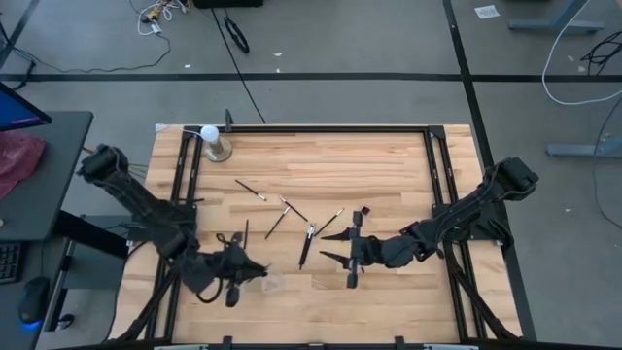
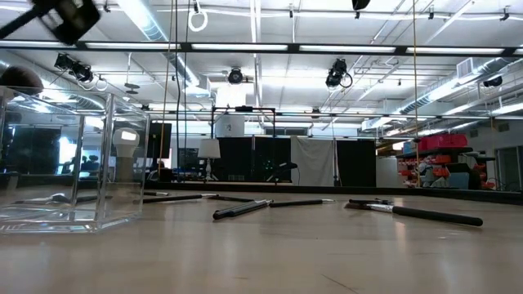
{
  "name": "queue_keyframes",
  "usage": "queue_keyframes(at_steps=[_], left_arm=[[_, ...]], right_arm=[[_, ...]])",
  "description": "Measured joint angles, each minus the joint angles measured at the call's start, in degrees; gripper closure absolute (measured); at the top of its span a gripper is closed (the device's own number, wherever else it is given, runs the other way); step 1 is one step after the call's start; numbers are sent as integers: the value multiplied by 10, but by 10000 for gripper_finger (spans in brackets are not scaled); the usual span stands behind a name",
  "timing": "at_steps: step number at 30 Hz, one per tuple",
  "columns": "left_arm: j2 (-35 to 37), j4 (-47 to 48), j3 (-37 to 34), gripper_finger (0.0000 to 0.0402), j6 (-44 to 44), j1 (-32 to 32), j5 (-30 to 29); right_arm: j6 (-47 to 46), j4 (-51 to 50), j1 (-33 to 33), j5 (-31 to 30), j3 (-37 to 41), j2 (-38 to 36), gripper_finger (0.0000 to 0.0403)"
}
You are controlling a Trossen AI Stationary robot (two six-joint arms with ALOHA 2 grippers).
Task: Put items in baskets/containers
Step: Put the black eyeshadow brush into the transparent organizer
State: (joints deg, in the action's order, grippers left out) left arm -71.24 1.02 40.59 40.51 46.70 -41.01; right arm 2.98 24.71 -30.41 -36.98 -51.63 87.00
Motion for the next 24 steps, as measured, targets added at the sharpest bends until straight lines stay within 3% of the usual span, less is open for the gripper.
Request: queue_keyframes(at_steps=[4,8,14,24], left_arm=[[0,75,0,385,106,26,-86],[0,75,-10,379,157,35,-111],[-30,51,-29,383,177,34,-106],[-112,20,-30,374,203,34,-21]], right_arm=[[6,10,0,0,5,0,248],[7,11,0,0,5,0,248],[7,11,0,0,5,0,248],[6,13,0,0,5,0,248]])
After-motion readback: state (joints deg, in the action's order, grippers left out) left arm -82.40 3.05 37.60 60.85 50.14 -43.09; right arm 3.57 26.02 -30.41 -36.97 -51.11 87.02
